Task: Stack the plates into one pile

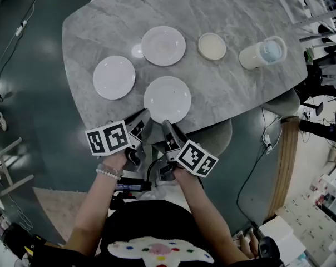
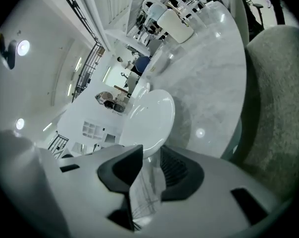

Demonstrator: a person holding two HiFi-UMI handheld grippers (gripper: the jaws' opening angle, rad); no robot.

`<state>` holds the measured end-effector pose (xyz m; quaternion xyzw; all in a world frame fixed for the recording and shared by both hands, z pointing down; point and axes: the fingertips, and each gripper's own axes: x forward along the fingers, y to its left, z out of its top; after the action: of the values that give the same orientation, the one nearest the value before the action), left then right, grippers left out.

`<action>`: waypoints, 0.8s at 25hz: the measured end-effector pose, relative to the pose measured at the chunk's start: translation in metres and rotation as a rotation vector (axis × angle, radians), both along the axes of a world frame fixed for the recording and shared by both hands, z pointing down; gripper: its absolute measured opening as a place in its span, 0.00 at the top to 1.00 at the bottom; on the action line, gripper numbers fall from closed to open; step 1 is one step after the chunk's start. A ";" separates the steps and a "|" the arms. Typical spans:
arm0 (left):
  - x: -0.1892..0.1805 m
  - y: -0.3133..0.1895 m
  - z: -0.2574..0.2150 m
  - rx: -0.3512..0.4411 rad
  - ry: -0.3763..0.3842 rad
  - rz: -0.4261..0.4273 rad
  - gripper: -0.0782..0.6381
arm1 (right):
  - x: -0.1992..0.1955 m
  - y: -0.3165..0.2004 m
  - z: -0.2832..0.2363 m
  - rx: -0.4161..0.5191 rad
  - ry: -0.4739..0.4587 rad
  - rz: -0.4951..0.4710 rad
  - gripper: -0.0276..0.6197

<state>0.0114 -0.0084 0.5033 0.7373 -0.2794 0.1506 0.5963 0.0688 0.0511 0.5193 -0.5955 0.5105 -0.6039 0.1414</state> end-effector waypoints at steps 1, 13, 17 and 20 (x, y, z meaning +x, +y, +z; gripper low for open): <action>0.000 -0.001 -0.002 0.003 0.003 -0.004 0.85 | 0.001 -0.002 -0.002 0.003 0.006 -0.009 0.78; 0.008 -0.025 -0.018 0.048 0.038 -0.095 0.84 | 0.017 -0.034 -0.022 0.050 0.075 -0.120 0.79; 0.013 -0.037 -0.020 0.057 0.042 -0.126 0.84 | 0.024 -0.048 -0.024 0.056 0.090 -0.159 0.79; 0.017 -0.046 -0.019 0.063 0.043 -0.150 0.84 | 0.030 -0.059 -0.024 0.062 0.096 -0.179 0.79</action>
<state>0.0288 -0.0549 0.4846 0.7358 -0.3252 0.0808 0.5884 0.0986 -0.0077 0.4958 -0.5709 0.5864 -0.5689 0.0807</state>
